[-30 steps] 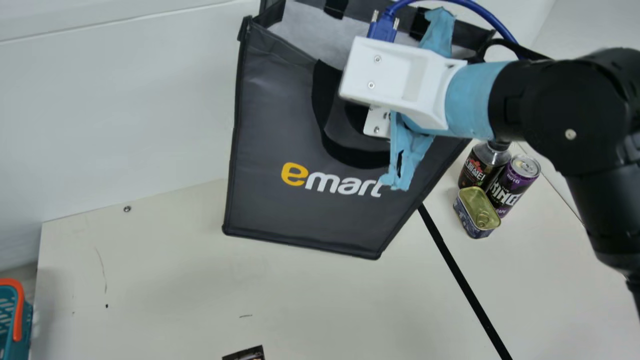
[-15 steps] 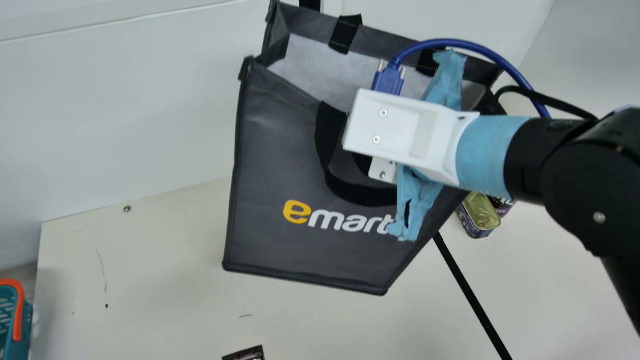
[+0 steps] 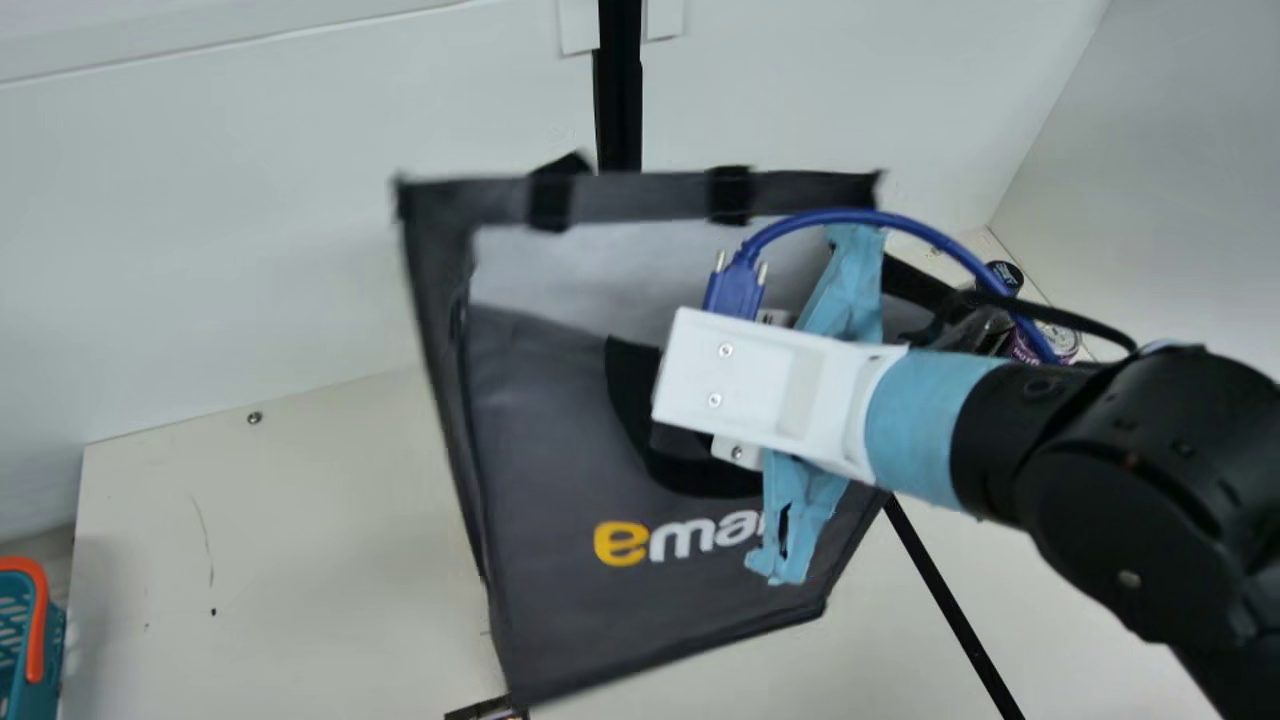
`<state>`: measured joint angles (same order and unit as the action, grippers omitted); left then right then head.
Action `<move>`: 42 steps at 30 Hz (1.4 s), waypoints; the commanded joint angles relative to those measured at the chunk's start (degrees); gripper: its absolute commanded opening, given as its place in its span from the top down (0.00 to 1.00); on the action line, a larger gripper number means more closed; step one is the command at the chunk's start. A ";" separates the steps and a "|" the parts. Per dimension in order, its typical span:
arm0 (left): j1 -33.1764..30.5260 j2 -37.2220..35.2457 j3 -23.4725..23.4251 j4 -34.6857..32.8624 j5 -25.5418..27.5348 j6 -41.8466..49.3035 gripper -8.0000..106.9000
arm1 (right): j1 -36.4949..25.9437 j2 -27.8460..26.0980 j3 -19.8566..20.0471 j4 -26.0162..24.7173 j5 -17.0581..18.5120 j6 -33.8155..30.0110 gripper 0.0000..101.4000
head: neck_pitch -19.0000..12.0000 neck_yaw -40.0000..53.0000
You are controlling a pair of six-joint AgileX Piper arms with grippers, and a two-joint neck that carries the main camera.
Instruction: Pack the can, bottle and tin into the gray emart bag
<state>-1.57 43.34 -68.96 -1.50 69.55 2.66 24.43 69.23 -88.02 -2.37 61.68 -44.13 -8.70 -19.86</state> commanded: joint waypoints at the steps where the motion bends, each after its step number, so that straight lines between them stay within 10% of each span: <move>1: 0.00 0.00 0.00 0.00 0.00 0.00 0.15 | 1.14 -0.28 1.54 -0.79 -0.26 1.09 1.00 | -1.30 -0.14; 9: 0.00 0.00 0.00 0.00 0.00 0.00 0.15 | 4.25 -1.31 5.08 -2.29 -1.16 4.76 0.99 | -1.30 -0.14; 36: 0.00 0.00 0.00 0.00 0.00 0.00 0.15 | 7.87 -4.71 -1.98 -4.34 6.24 10.44 0.10 | -1.30 -0.14; 42: 0.00 0.00 0.00 0.00 0.00 0.00 0.15 | 7.83 -5.89 -4.12 -4.58 8.22 10.98 0.10 | -1.30 -0.14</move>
<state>-1.57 43.34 -68.96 -1.50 69.55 2.66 32.37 63.41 -92.21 -6.98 69.88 -33.21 -8.70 -19.95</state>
